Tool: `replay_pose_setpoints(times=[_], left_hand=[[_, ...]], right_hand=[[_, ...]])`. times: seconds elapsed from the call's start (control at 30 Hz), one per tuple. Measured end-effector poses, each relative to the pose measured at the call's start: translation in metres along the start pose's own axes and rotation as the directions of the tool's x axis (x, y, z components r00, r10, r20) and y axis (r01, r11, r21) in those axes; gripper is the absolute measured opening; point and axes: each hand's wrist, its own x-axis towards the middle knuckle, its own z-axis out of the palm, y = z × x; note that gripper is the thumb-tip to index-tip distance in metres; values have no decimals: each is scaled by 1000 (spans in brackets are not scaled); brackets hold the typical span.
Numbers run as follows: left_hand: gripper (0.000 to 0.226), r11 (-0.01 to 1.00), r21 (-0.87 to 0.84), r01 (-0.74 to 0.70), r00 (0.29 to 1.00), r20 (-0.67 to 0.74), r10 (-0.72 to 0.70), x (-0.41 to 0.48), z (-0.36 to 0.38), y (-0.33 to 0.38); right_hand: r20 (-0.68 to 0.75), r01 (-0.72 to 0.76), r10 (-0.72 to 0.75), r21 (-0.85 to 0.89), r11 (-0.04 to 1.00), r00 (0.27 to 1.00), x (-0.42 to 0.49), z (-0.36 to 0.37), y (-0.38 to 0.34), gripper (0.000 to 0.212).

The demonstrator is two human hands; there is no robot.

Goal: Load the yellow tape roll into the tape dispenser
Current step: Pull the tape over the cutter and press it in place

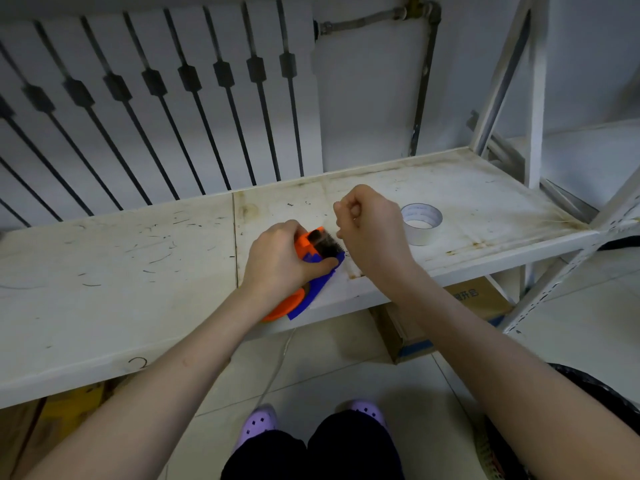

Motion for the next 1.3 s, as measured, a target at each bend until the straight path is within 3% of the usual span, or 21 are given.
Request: replay_pose_setpoints(times=[0.13, 0.23, 0.43, 0.57, 0.77, 0.93, 1.03, 1.17, 1.3], left_hand=[[52, 1000, -29, 7, 1000, -29, -8, -4, -3, 0], [53, 999, -45, 6, 1000, -24, -7, -7, -4, 2], [53, 995, -96, 6, 1000, -19, -8, -12, -3, 7], [55, 991, -132, 7, 1000, -21, -10, -15, -2, 7], [56, 985, -168, 30, 999, -20, -33, -13, 1, 6], [48, 967, -245, 71, 997, -4, -74, -10, 0, 2], [47, 961, -266, 70, 997, 10, -70, -11, -1, -1], [48, 964, -259, 49, 999, 9, -49, -11, -2, -1], [52, 970, -242, 29, 999, -32, -38, -14, -3, -2]], right_hand=[[14, -5, 7, -131, 991, 1000, 6, -6, -8, 14], [13, -44, 46, -126, 991, 999, 8, -8, -7, 12], [-81, 83, -122, -379, 922, 989, 3, 1, 1, 15], [-77, 6, -27, -268, 963, 997, 1, 6, 8, 13], [-12, 24, -26, -139, 990, 1000, 4, 1, -7, 10], [22, 199, -201, -270, 942, 979, -3, 1, -24, 11], [61, 237, -230, -353, 905, 971, -2, 2, -30, 13], [59, 235, -231, -409, 882, 971, 2, 3, -32, 14], [40, 130, -124, -364, 922, 991, 9, -1, -18, 13]])
